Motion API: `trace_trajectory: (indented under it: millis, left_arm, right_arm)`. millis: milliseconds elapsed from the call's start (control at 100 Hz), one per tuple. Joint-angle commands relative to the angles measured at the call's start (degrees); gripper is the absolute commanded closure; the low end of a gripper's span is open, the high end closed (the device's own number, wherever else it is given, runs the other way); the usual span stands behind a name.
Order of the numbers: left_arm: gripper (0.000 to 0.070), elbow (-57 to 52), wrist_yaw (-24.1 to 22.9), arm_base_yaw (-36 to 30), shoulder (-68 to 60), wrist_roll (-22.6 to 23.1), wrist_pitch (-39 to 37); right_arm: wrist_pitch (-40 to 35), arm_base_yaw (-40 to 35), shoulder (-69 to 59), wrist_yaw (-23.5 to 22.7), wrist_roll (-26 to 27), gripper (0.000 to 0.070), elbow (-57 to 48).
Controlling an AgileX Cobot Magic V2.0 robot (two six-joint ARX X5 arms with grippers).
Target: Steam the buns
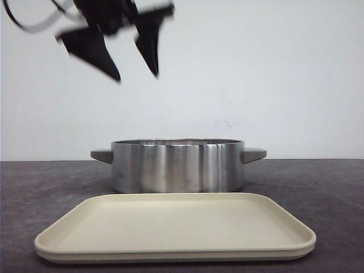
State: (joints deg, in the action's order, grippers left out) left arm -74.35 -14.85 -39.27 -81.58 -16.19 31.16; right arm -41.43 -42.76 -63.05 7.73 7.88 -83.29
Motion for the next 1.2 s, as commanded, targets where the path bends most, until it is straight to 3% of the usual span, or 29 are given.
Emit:
trace_trajectory:
  millis: [0, 200, 300, 480, 610, 730, 1190]
  left_arm:
    - [0.0343, -1.2, -2.93, -2.16, 3.48, -1.31, 1.29]
    - [0.0368, -0.52, -13.03, -9.31, 14.43, -2.14, 7.45]
    - [0.0413, 0.9, -16.06, -11.93, 19.67, -3.06, 9.84]
    - [0.0539, 3.58, -18.27, -12.85, 28.35, -4.13, 12.68]
    - [0.07, 3.82, -21.75, -12.83, 32.35, -3.1, 15.91]
    - [0.07, 3.82, -23.23, -12.83, 34.73, -1.29, 17.94]
    - [0.07, 3.8, -23.26, -12.83, 36.35, -1.4, 21.53]
  right_arm:
    - [0.48, -0.61, -0.59, 0.22, -0.04, 0.0691, 0.74]
    - [5.27, -0.87, -0.59, 0.11, 1.84, 0.0691, 8.52]
    - [9.77, -1.33, -0.59, 0.09, 3.15, 0.0691, 13.29]
    - [18.21, -1.57, -0.59, 0.04, 2.99, 0.0691, 20.11]
    - [23.06, -1.79, -0.59, 0.04, 1.46, 0.0691, 22.64]
    - [23.87, -1.79, -0.59, -0.02, 1.11, 0.0691, 22.67]
    - [23.89, -1.73, -0.57, -0.17, 1.09, 0.0691, 22.67]
